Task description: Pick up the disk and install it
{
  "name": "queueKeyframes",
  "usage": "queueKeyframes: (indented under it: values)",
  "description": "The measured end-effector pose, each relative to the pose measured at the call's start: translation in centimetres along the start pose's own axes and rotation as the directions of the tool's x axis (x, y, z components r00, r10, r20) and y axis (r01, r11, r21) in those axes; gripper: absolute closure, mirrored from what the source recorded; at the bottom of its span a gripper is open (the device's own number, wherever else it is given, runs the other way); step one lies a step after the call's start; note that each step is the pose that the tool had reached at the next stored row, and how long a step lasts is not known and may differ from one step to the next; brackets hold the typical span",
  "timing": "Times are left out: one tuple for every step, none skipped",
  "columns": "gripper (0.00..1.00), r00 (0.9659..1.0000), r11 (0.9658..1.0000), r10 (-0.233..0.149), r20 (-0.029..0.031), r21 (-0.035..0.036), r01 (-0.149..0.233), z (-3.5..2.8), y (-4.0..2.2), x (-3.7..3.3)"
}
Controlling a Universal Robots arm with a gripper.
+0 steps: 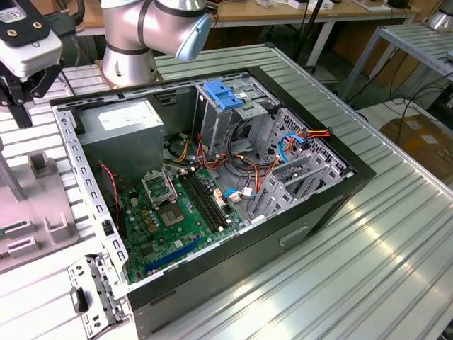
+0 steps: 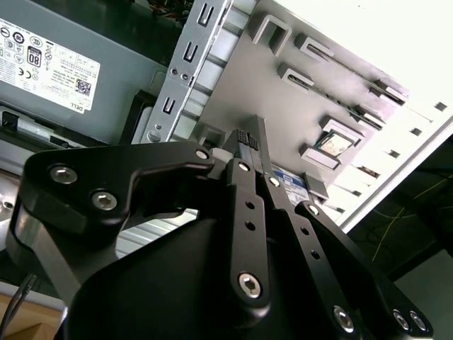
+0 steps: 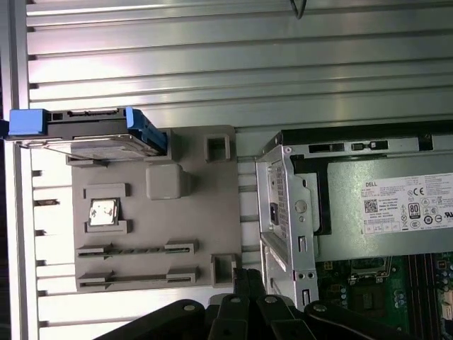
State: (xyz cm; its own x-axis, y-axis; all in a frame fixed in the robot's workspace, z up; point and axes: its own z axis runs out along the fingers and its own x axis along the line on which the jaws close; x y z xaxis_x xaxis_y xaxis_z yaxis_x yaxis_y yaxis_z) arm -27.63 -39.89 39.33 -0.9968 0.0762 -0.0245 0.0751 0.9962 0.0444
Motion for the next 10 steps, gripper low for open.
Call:
queueKeyframes:
  values:
    - [0.89,1.0000,1.0000,0.000,-0.0001,0.0001,0.000,-0.01,-0.01,0.09]
    - [0.89,1.0000,1.0000,0.000,-0.0001,0.0001,0.000,-0.01,-0.01,0.20]
    - [0.89,1.0000,1.0000,0.000,0.0000,0.0001,0.000,-0.01,-0.02,0.28]
    - [0.89,1.0000,1.0000,0.000,0.0000,0.0000,0.000,-0.01,-0.03,0.41]
    - [0.89,1.0000,1.0000,0.000,-0.0001,0.0000,0.000,-0.02,-0.04,0.54]
    - [0.89,1.0000,1.0000,0.000,0.0000,0.0000,0.000,-0.02,-0.05,0.62]
    - [0.89,1.0000,1.0000,0.000,0.0000,0.0001,0.000,-0.02,-0.05,0.70]
    - [0.89,1.0000,1.0000,0.000,0.0000,0.0000,0.000,-0.02,-0.06,0.79]
    - [0.89,1.0000,1.0000,0.000,0.0000,0.0000,0.000,-0.02,-0.07,0.87]
    - [0.89,1.0000,1.0000,0.000,0.0000,0.0001,0.000,-0.03,-0.08,1.02]
